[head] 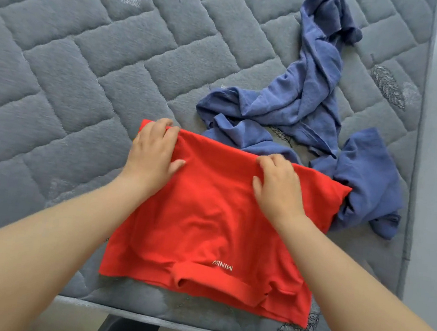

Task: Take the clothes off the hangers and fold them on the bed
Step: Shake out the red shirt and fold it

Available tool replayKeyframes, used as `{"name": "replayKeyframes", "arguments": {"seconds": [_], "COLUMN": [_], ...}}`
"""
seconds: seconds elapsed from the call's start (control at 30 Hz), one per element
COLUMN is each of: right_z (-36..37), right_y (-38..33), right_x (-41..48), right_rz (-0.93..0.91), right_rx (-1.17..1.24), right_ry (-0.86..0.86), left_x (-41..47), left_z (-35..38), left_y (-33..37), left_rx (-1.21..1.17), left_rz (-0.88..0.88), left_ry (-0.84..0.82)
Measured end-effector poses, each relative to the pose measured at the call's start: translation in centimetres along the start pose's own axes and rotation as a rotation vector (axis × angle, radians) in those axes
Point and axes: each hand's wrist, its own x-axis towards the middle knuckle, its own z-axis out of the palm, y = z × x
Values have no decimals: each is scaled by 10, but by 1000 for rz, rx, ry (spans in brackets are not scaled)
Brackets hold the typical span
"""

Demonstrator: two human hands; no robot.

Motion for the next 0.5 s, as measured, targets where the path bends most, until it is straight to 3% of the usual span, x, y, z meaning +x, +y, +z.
{"name": "replayKeyframes", "arguments": {"seconds": [0.13,0.37,0.5], "right_z": [8,20,24], "right_y": [-46,-115,-152], "right_x": [1,20,36], "right_rz": [-74,-213,-357], "right_rx": [103,52,-19], "right_ry": [-78,-205,-243], "left_x": [-62,-125,-136], "left_z": [5,23,30], "left_y": [-22,-44,-42], "left_rx": [-161,-446,-563], "left_rz": [-289,-717,-829], "left_ry": [29,-66,-88]}}
